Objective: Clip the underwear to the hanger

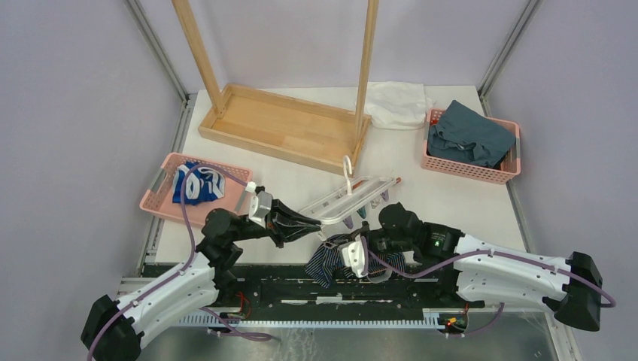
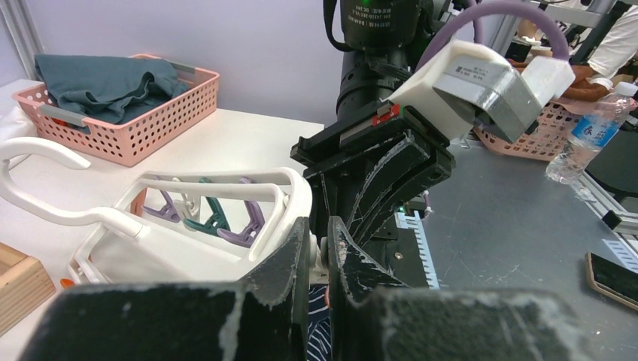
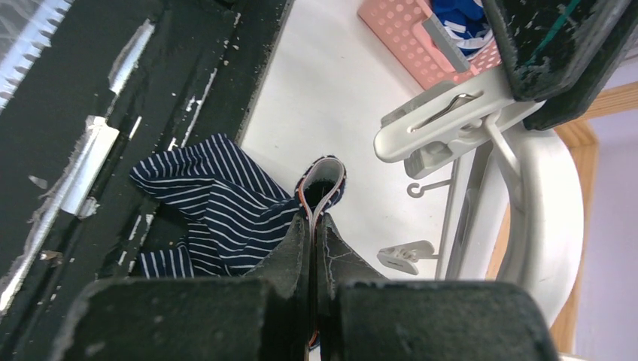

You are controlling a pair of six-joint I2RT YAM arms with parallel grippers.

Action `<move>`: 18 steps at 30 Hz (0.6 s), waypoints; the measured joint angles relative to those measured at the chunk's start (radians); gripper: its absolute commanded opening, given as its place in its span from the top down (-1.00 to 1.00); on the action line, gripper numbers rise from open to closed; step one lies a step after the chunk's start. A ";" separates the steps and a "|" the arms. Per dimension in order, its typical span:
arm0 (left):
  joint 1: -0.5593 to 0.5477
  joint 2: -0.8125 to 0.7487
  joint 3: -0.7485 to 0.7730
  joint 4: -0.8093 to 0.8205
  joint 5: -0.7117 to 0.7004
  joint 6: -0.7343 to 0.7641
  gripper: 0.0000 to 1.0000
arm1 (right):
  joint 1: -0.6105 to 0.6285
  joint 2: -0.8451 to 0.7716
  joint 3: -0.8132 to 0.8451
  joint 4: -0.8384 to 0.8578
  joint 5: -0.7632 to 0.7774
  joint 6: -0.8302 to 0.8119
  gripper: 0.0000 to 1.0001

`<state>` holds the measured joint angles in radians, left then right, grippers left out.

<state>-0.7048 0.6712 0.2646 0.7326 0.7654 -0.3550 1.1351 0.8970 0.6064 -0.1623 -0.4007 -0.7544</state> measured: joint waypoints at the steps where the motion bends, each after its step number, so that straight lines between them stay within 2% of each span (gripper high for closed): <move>1: 0.000 0.000 0.002 -0.002 0.000 0.000 0.94 | 0.001 -0.004 -0.007 0.008 0.004 -0.012 0.99; 18: 0.000 0.010 0.017 -0.031 0.001 -0.006 0.94 | 0.004 0.003 -0.006 0.015 0.045 -0.153 0.99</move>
<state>-0.7048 0.6807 0.2813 0.7017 0.7662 -0.3611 1.1393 0.9001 0.6006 -0.1471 -0.3553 -0.9077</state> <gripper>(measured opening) 0.160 0.026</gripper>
